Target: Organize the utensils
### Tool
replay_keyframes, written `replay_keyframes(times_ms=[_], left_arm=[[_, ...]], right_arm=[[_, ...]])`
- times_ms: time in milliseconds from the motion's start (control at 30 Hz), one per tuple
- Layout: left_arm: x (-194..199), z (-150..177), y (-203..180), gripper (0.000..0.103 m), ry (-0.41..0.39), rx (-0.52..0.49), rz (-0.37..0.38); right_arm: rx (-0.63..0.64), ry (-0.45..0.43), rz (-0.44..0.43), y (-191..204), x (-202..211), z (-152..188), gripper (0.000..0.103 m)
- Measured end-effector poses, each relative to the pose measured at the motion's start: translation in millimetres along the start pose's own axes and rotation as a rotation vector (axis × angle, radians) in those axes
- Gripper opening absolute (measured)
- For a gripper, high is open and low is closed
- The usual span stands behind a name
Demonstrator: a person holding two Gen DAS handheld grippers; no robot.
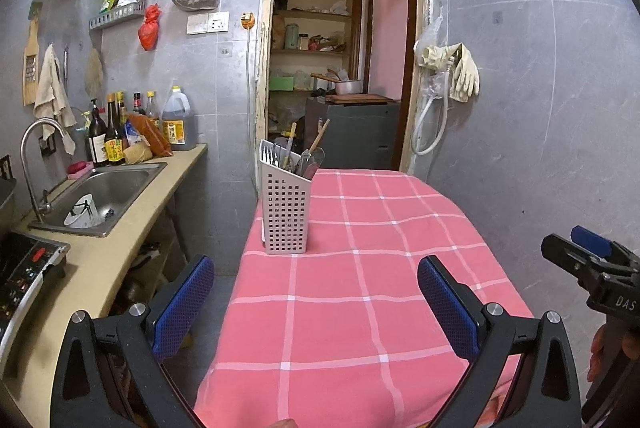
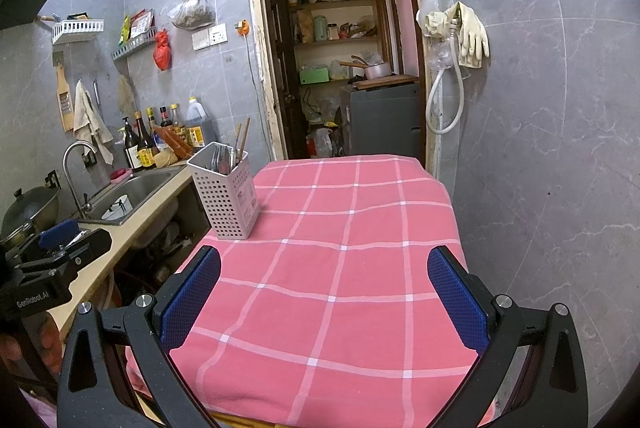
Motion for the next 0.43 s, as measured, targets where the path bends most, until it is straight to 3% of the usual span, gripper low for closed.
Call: replay_keyframes(times_ms=[433], left_arm=[[-1.9,-0.4,-1.0,0.102,0.008,-0.018,-0.013]], right_arm=[[0.0,0.008,-0.001,-0.3,-2.9,2.5,0.102]])
Point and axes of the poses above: each gripper's, at about its wrist camera, not at the fingertips, and x roughly against the way its jaws point, y to its left, z to its underside, the point moved 3 cm from there along -x, roughly the way its jaws point, and after that the axes turned 7 degrees about y, right-handed, at the moved point
